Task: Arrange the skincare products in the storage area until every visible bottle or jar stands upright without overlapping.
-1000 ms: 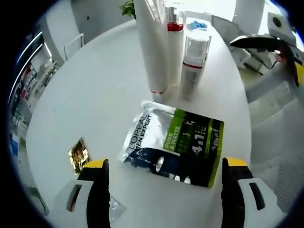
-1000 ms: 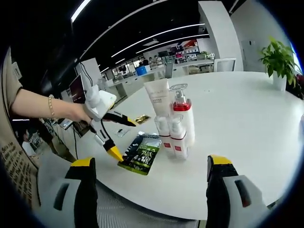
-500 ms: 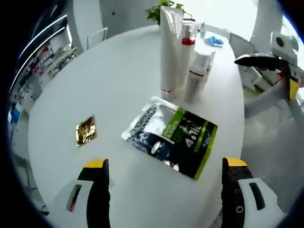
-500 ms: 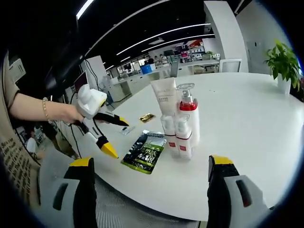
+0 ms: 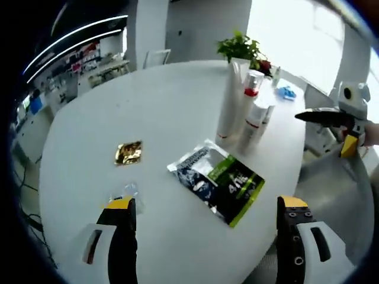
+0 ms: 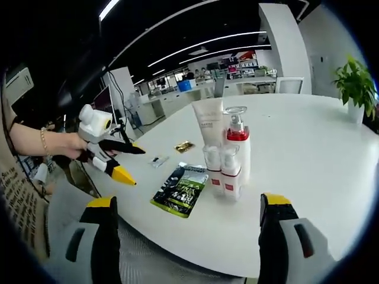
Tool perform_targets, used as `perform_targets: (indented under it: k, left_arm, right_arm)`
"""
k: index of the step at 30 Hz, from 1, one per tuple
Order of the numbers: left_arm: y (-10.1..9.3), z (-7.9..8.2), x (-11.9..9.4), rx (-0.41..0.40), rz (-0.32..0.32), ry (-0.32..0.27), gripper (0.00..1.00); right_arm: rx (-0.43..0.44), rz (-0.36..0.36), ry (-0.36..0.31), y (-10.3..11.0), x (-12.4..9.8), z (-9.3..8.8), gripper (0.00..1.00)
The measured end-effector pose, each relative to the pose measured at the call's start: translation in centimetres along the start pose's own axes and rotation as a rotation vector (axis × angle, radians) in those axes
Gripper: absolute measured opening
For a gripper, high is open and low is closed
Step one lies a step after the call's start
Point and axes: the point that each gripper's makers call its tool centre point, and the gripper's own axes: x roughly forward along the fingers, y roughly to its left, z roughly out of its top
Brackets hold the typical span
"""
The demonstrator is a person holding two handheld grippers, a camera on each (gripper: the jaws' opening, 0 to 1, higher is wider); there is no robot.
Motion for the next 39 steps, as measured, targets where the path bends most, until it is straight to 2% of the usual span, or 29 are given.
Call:
perform_targets:
  k: [6, 18, 21, 26, 32, 33, 36, 39]
  left_arm:
    - [0.1, -0.8, -2.0, -0.055, 0.036, -0.041, 0.97]
    - [-0.1, -1.2, -5.0, -0.166, 0.111, -0.160, 0.97]
    - [-0.2, -1.4, -5.5, -0.182, 0.125, -0.182, 0.97]
    - [0.1, -2.1, -6.1, -0.211, 0.151, -0.207, 0.97]
    - [0.5, -3.7, -6.0, -0.226, 0.170, -0.179, 0.97]
    - [0.4, -3.8, -6.0, -0.227, 0.172, -0.169, 0.97]
    - [0.6, -3.2, -6.1, -0.234, 0.179, -0.201, 0.97]
    - [0.7, -3.5, -6.2, -0.244, 0.190, -0.190, 0.97]
  right_arm:
    - [-0.027, 0.013, -0.002, 0.4, 0.2, 0.4, 1.00]
    - [-0.024, 0.027, -0.003, 0.4, 0.3, 0.7, 1.00]
    - [-0.051, 0.023, 0.005, 0.0, 0.4, 0.8, 1.00]
    - [-0.030, 0.013, 0.002, -0.8, 0.5, 0.6, 1.00]
    - [-0.042, 0.007, 0.015, -0.6, 0.5, 0.3, 1.00]
    - [-0.042, 0.008, 0.017, -0.6, 0.5, 0.3, 1.00]
    - [-0.041, 0.011, 0.023, -0.6, 0.6, 0.2, 1.00]
    - [-0.044, 0.014, 0.029, -0.5, 0.6, 0.1, 1.00]
